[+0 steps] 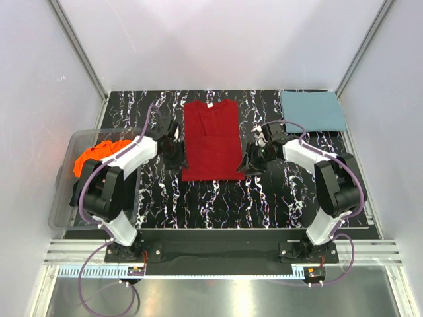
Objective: Fold and stack the t-shirts
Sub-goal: Fold the tshirt
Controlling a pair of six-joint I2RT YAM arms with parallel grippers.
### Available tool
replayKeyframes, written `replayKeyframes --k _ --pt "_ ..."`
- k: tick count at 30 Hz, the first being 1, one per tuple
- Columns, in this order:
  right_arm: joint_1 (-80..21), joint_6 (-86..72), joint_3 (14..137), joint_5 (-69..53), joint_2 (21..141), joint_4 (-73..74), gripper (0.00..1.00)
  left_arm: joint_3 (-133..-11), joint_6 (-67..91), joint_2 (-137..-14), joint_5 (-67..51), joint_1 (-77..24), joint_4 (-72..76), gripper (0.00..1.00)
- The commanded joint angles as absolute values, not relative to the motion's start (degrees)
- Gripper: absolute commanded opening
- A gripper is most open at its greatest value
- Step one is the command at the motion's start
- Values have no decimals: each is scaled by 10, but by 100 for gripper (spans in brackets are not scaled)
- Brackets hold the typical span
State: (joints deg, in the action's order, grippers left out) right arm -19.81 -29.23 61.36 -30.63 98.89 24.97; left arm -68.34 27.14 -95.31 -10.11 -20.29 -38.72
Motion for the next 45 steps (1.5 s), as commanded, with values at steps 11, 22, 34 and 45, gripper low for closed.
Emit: replayKeyframes --k 11,22,34,45 --pt "-197 -345 563 -260 998 185 54 -621 309 -990 -62 -194 -299 49" --pt "-198 -348 546 -272 1032 136 47 -581 312 -978 -77 -195 -284 1" --pt "-197 -350 486 -246 977 133 0 -484 331 -904 -79 -211 -266 0" --pt "-217 -368 337 -250 845 136 5 -375 364 -736 -75 -277 -305 17"
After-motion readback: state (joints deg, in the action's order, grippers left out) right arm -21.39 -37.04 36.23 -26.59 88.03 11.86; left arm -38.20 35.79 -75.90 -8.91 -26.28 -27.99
